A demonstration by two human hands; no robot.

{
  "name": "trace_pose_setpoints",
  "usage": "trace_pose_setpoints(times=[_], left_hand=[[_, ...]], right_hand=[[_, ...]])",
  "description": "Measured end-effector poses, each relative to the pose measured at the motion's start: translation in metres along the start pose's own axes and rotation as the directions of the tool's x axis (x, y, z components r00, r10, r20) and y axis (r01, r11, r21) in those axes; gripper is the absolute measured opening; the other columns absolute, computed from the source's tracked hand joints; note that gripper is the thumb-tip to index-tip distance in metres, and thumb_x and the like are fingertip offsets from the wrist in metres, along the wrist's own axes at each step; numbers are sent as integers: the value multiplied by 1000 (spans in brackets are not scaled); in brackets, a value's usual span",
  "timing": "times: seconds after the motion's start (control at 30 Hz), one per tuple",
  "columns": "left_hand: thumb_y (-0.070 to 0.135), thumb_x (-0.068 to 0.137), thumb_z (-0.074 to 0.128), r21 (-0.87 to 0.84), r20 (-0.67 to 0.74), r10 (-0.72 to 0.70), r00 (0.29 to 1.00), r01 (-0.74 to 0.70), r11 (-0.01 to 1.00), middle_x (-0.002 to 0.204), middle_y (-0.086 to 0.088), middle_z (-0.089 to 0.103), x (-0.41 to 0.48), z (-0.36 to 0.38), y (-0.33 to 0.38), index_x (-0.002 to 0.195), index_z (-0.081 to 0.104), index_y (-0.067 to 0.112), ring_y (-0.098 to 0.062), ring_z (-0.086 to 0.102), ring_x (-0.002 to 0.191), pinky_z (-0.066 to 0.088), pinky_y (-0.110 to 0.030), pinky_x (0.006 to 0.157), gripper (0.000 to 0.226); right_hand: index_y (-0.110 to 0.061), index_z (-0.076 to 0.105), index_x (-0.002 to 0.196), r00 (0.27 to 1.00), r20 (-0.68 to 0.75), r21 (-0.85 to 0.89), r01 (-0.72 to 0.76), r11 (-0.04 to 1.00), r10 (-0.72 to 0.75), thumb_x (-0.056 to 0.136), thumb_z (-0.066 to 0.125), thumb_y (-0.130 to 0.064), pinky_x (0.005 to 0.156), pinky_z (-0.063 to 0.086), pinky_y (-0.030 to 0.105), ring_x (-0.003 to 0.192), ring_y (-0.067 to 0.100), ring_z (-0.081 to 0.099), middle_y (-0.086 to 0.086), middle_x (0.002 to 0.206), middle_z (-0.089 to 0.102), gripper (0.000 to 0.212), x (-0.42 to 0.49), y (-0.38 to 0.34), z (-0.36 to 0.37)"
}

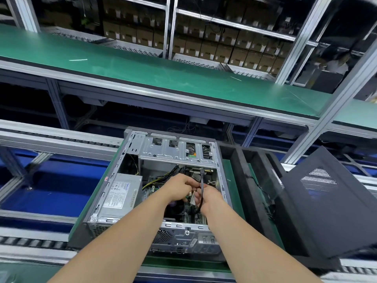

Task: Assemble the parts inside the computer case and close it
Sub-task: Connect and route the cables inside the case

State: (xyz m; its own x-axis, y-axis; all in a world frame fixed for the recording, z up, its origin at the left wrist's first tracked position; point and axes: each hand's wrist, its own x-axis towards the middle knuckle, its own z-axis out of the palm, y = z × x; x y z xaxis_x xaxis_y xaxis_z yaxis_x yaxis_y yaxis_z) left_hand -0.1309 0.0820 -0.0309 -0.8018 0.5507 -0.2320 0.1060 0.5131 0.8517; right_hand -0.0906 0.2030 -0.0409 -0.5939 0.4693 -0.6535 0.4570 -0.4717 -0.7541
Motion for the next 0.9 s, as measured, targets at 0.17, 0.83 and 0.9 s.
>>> trace_pose_setpoints(times=[0.17,0.83,0.9], left_hand=[[19,75,73,79,133,63,989,-74,994,105,4,67,-12,3,7,112,56,24,-7,60,82,47,-19,67,41],[23,100,49,182,218,239,946,-280,943,82,-1,55,-27,-9,4,84,44,22,-13,53,69,47,-38,67,17],[21,100,50,144,166,291,942,-315,938,84,-2,48,-25,-10,5,82,43,18,-18,48,73,43,-35,63,19]], right_hand=[[-16,63,115,999,-28,5,45,999,-45,105,30,-3,61,48,33,87,30,61,18,104,67,37,1,-3,3],[-3,70,119,977,-97,-234,161,959,-187,98,47,7,61,43,28,71,23,55,15,91,67,33,2,3,2],[-3,69,117,950,-55,-450,252,856,-309,95,50,9,63,42,27,77,24,56,14,97,66,31,0,7,-2]])
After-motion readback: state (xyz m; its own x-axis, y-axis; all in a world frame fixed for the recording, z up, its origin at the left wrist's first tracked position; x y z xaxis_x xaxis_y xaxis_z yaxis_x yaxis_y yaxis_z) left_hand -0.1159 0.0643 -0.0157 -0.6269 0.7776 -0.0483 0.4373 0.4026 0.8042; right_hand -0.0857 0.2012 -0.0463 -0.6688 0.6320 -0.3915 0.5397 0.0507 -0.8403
